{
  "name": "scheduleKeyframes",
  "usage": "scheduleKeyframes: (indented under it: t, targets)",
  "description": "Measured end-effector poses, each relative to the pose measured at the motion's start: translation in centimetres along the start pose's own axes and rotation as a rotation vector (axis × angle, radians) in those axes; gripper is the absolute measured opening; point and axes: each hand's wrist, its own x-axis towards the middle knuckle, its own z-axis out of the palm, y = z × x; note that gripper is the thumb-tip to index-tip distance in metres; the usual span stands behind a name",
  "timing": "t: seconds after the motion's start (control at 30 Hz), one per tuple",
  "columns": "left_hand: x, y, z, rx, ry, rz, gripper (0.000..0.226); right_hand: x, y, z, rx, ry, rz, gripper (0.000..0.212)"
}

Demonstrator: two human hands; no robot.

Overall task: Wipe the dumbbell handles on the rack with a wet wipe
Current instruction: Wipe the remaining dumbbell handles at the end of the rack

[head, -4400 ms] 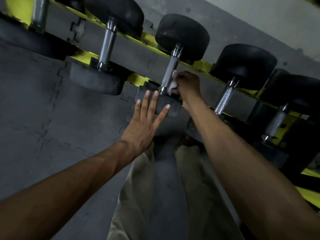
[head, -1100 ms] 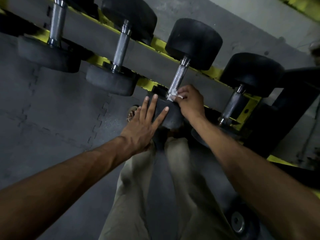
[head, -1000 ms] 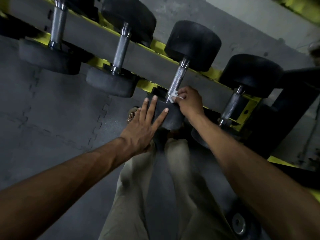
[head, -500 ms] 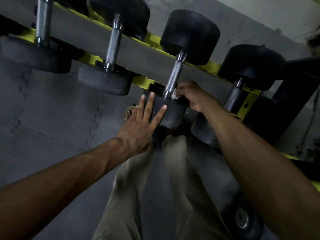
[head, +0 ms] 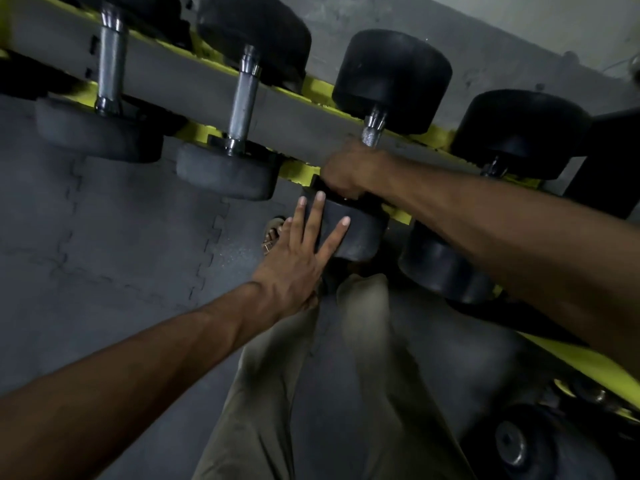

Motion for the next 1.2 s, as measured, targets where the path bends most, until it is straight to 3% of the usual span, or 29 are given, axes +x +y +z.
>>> scheduleKeyframes:
  t: [0.07, 0.1, 0.17, 0.27, 0.3, 0.33, 0.5, 0.57, 0.7, 0.77, 0.87, 0.97, 1.1, 1.2]
  targets:
    - [-0.1, 0.1, -0.2, 0.002, -0.017, -0.005, 0.138, 0.2, 0.0, -1.4, 0.084, -0.169, 0.023, 0.005]
    - [-0.1, 0.1, -0.3, 0.004, -0.024, -0.009, 0.14, 0.1, 0.0, -1.4, 0.101, -0.168, 0.027, 0.003]
    - [-0.1, 0.3, -0.4, -0.006, -0.024, -0.017, 0.143, -0.4, 0.2, -0.1, 0.118, -0.029, -0.002, 0.009]
    - [0.1, 0.4, 0.0, -0.031, -0.011, -0.025, 0.14, -2.4, 0.7, 1.9, 0.267, 0.324, -0.069, 0.017]
    - [0.1, 0.4, 0.0, -0.034, -0.012, -0.024, 0.139, -2.5, 0.9, 2.2, 0.286, 0.359, -0.084, 0.017]
    - [0.1, 0.3, 0.0, -0.032, -0.016, -0.025, 0.139, -2.4, 1.1, 2.2, 0.283, 0.342, -0.092, 0.018]
    - [0.0, 0.1, -0.4, -0.002, -0.03, -0.005, 0.141, -0.2, 0.0, -0.2, 0.159, -0.07, -0.021, 0.022]
    - [-0.2, 0.0, -0.5, -0.01, -0.045, -0.007, 0.143, -0.7, -0.1, 0.2, 0.191, 0.031, -0.037, 0.021]
    - [0.1, 0.0, 0.0, -0.029, -0.022, -0.009, 0.144, -2.5, 0.6, 3.1, 0.253, 0.475, -0.087, 0.017]
    - [0.1, 0.1, 0.1, -0.047, -0.024, -0.014, 0.144, -2.8, 0.2, 4.5, 0.27, 0.558, -0.102, 0.018]
    - [0.1, 0.1, 0.0, -0.034, -0.017, -0.012, 0.141, -3.4, -0.2, 6.1, 0.523, 0.611, 0.001, 0.024]
    - [0.1, 0.0, -0.1, -0.041, -0.038, -0.012, 0.146, -4.2, -1.2, 7.7, 0.778, 0.656, 0.22, 0.022]
    - [0.2, 0.1, -0.1, -0.036, -0.033, -0.012, 0.145, -4.1, -2.5, 9.3, 1.386, 0.602, 0.598, 0.019]
    - [0.2, 0.1, -0.1, -0.04, -0.045, -0.015, 0.143, -3.2, -3.0, 10.0, 1.727, 0.552, 0.655, 0.011]
